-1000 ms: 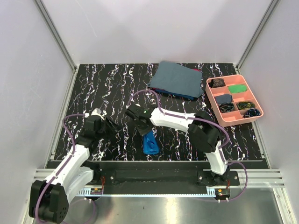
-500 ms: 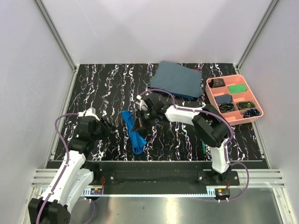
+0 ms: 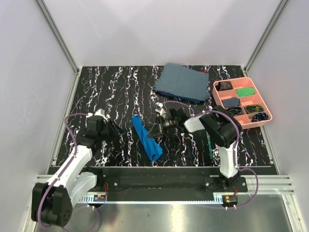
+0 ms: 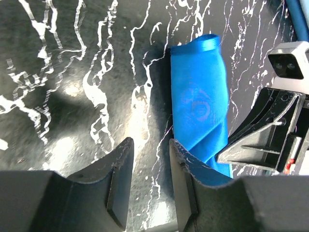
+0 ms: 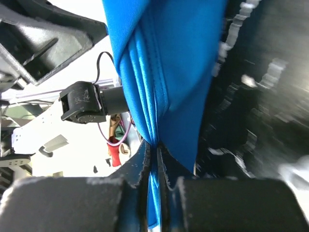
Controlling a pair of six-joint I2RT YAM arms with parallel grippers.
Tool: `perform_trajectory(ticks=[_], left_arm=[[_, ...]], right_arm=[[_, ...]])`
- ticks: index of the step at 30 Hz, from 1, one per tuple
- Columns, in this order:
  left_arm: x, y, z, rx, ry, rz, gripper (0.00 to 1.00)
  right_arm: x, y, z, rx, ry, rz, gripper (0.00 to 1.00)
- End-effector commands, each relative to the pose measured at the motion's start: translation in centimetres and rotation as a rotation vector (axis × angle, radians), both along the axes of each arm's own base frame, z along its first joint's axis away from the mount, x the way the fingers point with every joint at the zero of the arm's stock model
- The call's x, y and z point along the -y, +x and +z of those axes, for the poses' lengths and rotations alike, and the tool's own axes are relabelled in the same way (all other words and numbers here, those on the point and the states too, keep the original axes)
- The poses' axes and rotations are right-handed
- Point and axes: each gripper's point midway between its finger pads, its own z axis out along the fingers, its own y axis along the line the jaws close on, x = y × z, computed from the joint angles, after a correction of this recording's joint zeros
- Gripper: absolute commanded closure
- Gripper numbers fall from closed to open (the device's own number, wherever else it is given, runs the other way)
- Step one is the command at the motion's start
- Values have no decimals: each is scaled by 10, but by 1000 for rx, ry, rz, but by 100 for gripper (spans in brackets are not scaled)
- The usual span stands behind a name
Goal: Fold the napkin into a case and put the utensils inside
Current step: Turn over the smaller rectangle-folded napkin at the center of the board, then rotate the smaller rectangle-folded napkin at the center of the board.
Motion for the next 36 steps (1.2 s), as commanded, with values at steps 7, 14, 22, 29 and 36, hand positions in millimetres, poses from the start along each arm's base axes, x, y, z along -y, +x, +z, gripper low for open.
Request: perform_trajectory(ticks=[7,14,22,29,36], left_arm=[[66,44,35,117,-95,-157,62],[117,73,40,95,-154,-272,61],[151,106,19,49,-190,-337,62],[154,117,-11,-5,-165,-334,64],[150,130,-30,-46,-117,-286,65]], right_arm=[[87,51,-21,39,-162,-127,61],[150,66,-3,211,-644,-167,0],[109,-5,32,336,-725,-157,0],[47,-72,55,278,-424,-58,3],[22,-107,18,207,-352,32,6]])
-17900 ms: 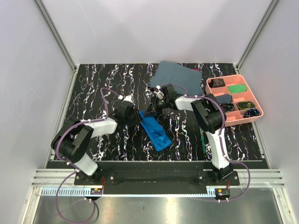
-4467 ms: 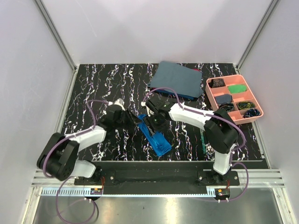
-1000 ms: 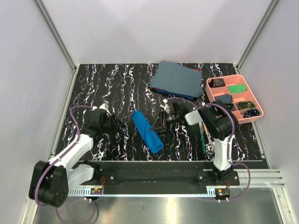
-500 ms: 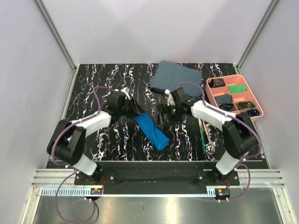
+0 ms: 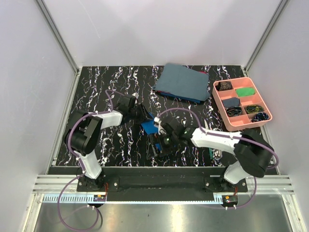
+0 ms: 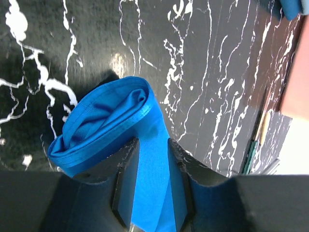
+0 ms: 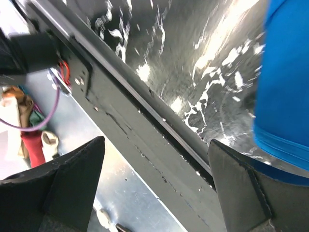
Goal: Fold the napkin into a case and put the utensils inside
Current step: Rotate the smaller rectangle-folded napkin at the center of the board.
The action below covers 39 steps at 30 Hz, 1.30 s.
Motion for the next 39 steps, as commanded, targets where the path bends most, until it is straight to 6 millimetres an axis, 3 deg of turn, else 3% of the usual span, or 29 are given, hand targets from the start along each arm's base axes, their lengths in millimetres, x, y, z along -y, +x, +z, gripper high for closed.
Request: perform_trajectory(ticks=[1,5,7,8,10,14,15,16,18,19,21,23,25,27,29,33,36,39], left_arm=[[0,23,10,59,22,38,65],[-12,24,6,51,44,93,64],[-10,26,20,90,8,105,62],[-11,22,21,92,2,107,61],[-11,24,42,147,-25,120,58],[-23,16,70,209,-22,153,52],[-26,14,88,253,-38,163,51],[-29,10,92,260,-39,167,51],[-36,-2,103,280,-34,169,51],[-38,-8,102,277,-27,163,50],[-44,-19,103,283,-5,146,50],[-46,-28,111,306,-15,133,49],[-43,-34,112,318,-21,107,49],[-39,-37,112,316,-29,77,49],[-33,-37,111,306,-45,55,49],[-12,-49,125,326,-111,-34,49],[-1,-60,133,346,-133,-78,49],[3,-69,131,339,-152,-113,49]], right_arm=[[-17,-7,-15,-45,66,12,6],[-1,4,-47,-15,-58,-40,5],[19,16,-62,29,-161,-100,0],[29,28,-62,50,-179,-134,0],[47,42,-67,82,-225,-196,0],[84,95,-66,145,-263,-311,0],[96,114,-65,154,-277,-354,0],[96,132,-54,202,-285,-341,0],[109,159,-54,252,-373,-370,0],[108,173,-37,290,-406,-357,0],[119,190,-20,351,-477,-396,0],[131,194,8,403,-494,-466,0],[147,188,24,419,-513,-539,0],[167,184,25,421,-574,-576,0],[200,176,16,361,-684,-630,0],[264,142,-23,57,-758,-782,0],[289,123,-38,-89,-750,-885,13],[294,111,-41,-98,-745,-919,28]])
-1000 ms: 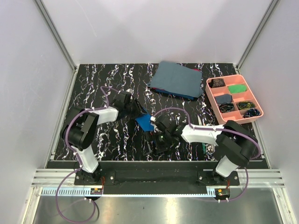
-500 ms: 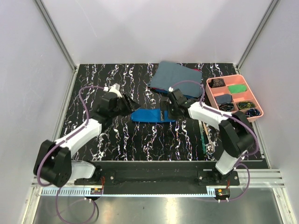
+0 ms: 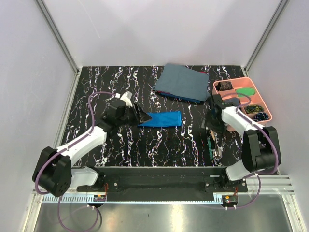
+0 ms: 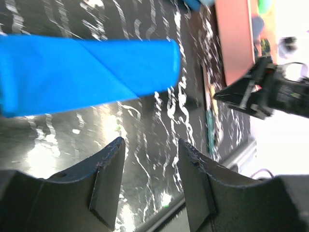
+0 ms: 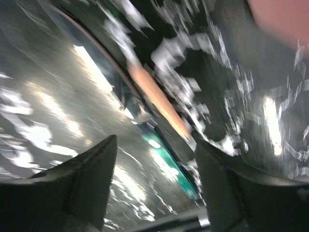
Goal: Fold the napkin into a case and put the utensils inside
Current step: Rotate the smaller rectangle-folded napkin at the center of the board, then pick up the knife from the center of the board.
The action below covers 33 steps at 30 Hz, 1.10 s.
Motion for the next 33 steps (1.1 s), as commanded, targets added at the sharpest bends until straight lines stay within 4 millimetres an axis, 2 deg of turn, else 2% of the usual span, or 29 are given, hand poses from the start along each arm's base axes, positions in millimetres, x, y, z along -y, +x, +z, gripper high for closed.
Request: perform_trajectory(ticks=[1,5,11,14,17,20,21,22,23,24,26,29,30,32,33], left_arm=[[15,-12,21,75,-61,-101,49],[18,-20,20,64,-73,-139,49],[21,-23,27,73,-87,-162,49],[21,-24,29,76,-93,-164,49],[21,-24,29,76,-93,-166,49],[23,-24,24,71,-85,-182,48],[24,-26,22,61,-83,-194,46],[27,-28,21,55,-88,-216,44],[30,-28,16,48,-79,-236,40],[36,-32,14,44,-76,-260,38],[47,-35,9,27,-77,-308,37],[71,-47,11,28,-94,-401,36],[83,-57,4,9,-88,-443,35],[99,-61,9,20,-125,-477,34],[108,-66,4,6,-137,-498,31]], right_arm=[[0,-38,-2,-54,33,-68,37],[-6,-44,-13,-34,90,-64,58],[-4,-41,-29,-81,59,-81,58],[-7,-30,-30,-76,64,-60,57],[-7,-27,-38,-98,55,-62,59],[-15,-20,-46,-96,78,-33,73],[-22,-19,-47,-102,91,-18,84],[-28,-18,-46,-96,102,0,89],[-41,-15,-42,-82,116,28,97],[-50,-14,-39,-76,141,38,100],[-66,-9,-29,-50,202,30,100],[-95,0,9,33,353,18,100],[-106,3,32,87,430,26,100],[-123,12,58,161,544,1,100],[-133,11,74,179,611,14,100]])
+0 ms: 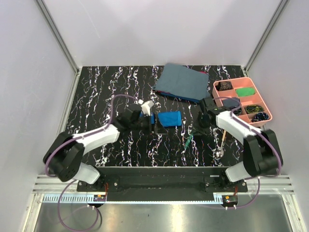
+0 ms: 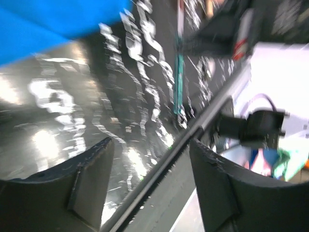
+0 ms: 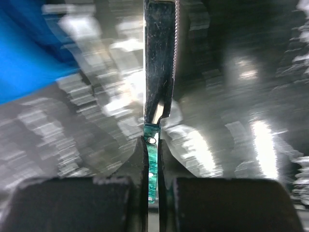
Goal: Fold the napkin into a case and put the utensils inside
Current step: Pick up the knife from the center of the board, then pass from the right arm to the left
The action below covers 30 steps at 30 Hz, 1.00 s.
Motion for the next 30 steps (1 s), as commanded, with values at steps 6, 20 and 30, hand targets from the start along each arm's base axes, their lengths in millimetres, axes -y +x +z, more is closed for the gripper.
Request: perform_trajectory(ticks=[6,20,30], left_arm=[[72,-11,27,26,-179,-170,26],[53,-8,20,35,-118,-174,100],[9,-47,38,-40,-132,-367,100]], right_arm=[[-80,30,114,252,427,-65,100],[-103,21,129,301,453,137,78],[-71,30,172,602,73,830,54]])
